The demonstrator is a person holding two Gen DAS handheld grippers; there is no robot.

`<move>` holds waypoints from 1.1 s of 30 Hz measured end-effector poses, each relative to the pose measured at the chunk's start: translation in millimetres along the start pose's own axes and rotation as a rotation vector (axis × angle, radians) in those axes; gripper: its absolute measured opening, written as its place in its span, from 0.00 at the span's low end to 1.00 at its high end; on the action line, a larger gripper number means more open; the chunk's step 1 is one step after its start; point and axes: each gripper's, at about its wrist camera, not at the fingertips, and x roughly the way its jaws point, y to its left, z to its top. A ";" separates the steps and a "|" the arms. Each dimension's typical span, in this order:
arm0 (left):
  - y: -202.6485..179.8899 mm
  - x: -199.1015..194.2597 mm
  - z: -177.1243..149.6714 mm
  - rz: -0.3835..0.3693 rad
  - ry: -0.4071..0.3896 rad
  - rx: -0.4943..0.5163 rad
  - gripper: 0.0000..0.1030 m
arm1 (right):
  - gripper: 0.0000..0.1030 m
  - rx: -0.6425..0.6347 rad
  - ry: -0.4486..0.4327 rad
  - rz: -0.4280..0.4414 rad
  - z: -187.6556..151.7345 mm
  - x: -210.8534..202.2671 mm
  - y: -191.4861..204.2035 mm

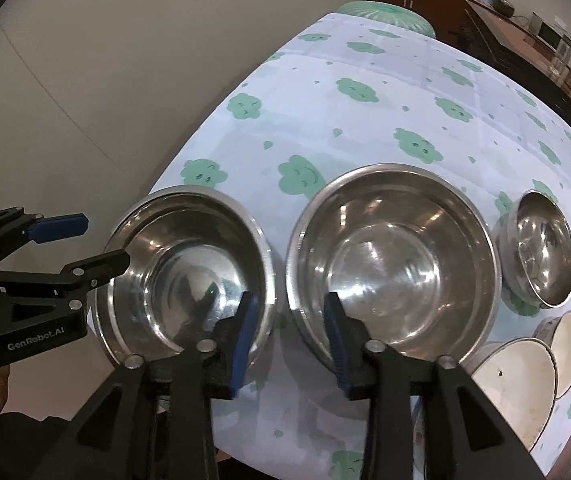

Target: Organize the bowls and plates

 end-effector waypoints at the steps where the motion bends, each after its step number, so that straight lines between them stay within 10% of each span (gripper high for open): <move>1: -1.4 -0.2 1.9 -0.002 -0.001 0.003 0.60 | 0.44 0.009 -0.004 -0.001 -0.1 -0.8 -3.2; 33: -98.2 12.5 65.3 -0.055 -0.020 0.185 0.60 | 0.44 0.234 -0.008 -0.098 -17.7 -8.9 -115.1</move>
